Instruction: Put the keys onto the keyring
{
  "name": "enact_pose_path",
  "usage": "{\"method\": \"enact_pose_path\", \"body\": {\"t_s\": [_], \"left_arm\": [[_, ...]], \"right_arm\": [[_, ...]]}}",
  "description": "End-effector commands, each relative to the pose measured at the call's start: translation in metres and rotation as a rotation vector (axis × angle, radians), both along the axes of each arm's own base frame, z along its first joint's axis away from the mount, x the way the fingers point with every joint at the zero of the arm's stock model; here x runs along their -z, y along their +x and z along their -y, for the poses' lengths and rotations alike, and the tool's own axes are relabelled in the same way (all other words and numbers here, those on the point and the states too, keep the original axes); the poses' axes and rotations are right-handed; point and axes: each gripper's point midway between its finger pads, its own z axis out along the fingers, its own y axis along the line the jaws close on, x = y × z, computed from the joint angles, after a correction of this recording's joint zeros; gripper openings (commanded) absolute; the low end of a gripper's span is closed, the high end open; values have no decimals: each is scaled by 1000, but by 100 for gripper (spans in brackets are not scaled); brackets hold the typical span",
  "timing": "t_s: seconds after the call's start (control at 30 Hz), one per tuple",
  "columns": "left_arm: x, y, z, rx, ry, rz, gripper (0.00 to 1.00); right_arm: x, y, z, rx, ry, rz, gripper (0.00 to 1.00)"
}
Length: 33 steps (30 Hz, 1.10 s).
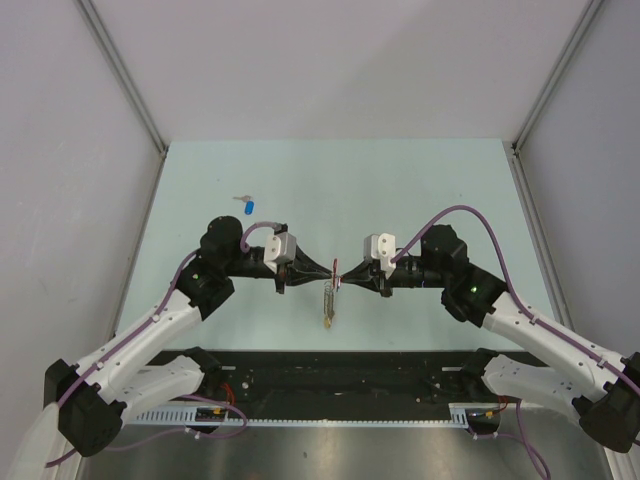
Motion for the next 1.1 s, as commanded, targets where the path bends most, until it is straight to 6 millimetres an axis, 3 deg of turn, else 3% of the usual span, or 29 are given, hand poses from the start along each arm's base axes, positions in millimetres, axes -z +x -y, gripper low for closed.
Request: {"method": "enact_pose_path", "body": {"t_s": [0.0, 1.07], "left_arm": [[-14, 2, 1, 5, -30, 29, 0], [-12, 10, 6, -69, 11, -15, 1]], "right_arm": [[-16, -4, -1, -15, 40, 51, 0], [-17, 5, -6, 92, 29, 87, 0]]}}
